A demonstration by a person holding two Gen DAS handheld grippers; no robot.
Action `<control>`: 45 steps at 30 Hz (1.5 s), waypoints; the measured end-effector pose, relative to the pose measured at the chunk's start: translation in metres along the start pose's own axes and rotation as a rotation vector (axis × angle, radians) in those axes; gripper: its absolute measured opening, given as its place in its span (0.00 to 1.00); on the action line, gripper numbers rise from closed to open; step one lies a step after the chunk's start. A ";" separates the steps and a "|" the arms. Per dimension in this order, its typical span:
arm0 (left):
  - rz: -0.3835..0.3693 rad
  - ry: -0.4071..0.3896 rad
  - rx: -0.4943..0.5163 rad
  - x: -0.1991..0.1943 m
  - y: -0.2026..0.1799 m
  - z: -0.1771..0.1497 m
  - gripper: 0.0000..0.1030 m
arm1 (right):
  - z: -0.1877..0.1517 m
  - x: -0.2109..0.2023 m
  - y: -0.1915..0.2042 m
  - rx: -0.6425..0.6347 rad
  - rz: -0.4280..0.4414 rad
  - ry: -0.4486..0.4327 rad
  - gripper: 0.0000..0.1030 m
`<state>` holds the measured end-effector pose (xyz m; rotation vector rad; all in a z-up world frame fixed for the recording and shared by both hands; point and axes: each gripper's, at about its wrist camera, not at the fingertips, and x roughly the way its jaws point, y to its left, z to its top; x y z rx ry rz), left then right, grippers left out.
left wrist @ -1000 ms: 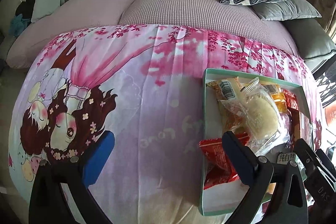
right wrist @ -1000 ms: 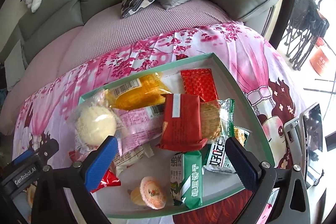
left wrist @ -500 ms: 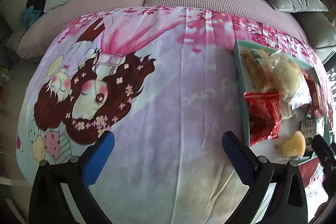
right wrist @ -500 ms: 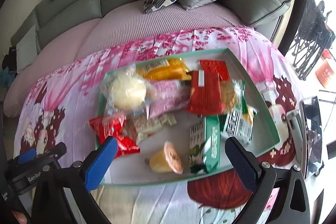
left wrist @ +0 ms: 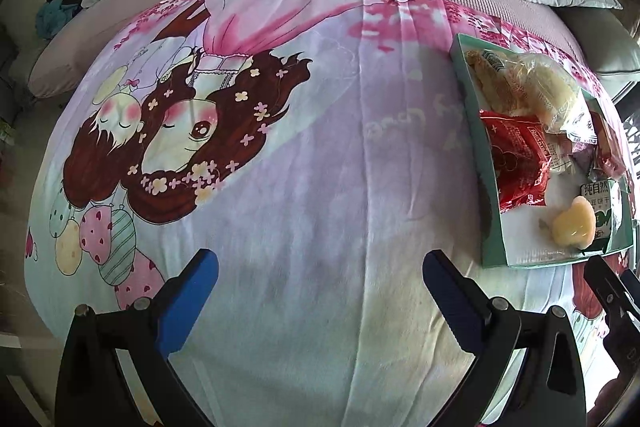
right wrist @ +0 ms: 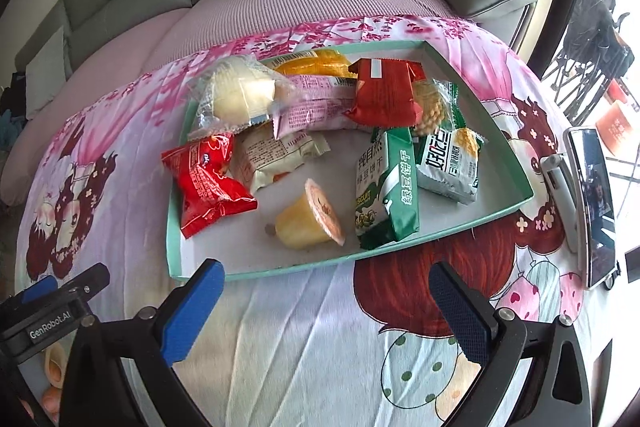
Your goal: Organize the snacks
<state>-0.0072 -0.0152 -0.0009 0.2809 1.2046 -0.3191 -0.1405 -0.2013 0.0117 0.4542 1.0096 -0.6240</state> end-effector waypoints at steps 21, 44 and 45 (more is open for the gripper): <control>0.006 0.023 0.034 0.008 -0.008 0.002 0.99 | 0.005 -0.002 -0.002 0.004 -0.006 -0.011 1.00; 0.007 0.033 0.042 0.010 -0.010 0.000 0.99 | 0.004 -0.001 -0.003 0.000 -0.008 -0.006 1.00; 0.006 0.034 0.042 0.010 -0.010 0.000 0.99 | 0.004 -0.001 -0.003 0.000 -0.008 -0.006 1.00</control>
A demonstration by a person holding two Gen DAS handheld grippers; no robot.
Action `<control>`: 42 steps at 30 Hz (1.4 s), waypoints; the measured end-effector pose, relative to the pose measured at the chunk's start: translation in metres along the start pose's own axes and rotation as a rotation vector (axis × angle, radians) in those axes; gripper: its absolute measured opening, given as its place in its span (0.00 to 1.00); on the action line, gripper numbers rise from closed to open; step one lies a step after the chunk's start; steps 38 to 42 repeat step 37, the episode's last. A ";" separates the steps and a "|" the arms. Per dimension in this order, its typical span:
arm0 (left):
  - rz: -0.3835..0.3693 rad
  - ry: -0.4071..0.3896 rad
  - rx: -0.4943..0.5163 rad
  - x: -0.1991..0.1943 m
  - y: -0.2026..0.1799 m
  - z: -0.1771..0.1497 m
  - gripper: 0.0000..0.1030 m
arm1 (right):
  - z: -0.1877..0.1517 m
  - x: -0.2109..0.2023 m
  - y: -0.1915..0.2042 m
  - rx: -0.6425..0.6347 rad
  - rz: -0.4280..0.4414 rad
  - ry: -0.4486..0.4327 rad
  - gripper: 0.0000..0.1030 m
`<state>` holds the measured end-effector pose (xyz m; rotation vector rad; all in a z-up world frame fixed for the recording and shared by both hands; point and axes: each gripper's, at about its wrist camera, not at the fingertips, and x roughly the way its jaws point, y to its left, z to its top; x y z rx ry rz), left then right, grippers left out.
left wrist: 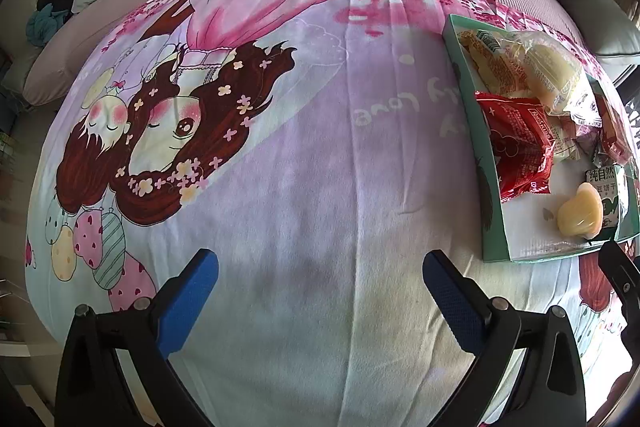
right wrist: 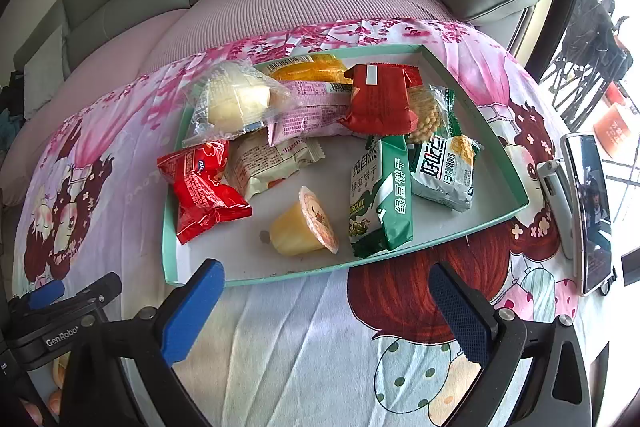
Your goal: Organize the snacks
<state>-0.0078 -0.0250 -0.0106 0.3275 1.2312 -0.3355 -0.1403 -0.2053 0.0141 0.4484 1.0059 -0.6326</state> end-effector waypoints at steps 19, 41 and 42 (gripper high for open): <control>0.001 0.000 0.001 0.000 -0.002 0.000 0.99 | 0.000 0.001 0.000 -0.002 -0.001 0.001 1.00; 0.005 -0.012 0.005 -0.001 0.001 0.000 0.99 | 0.000 0.001 -0.001 -0.003 -0.001 0.003 1.00; 0.005 -0.012 0.005 -0.001 0.001 0.000 0.99 | 0.000 0.001 -0.001 -0.003 -0.001 0.003 1.00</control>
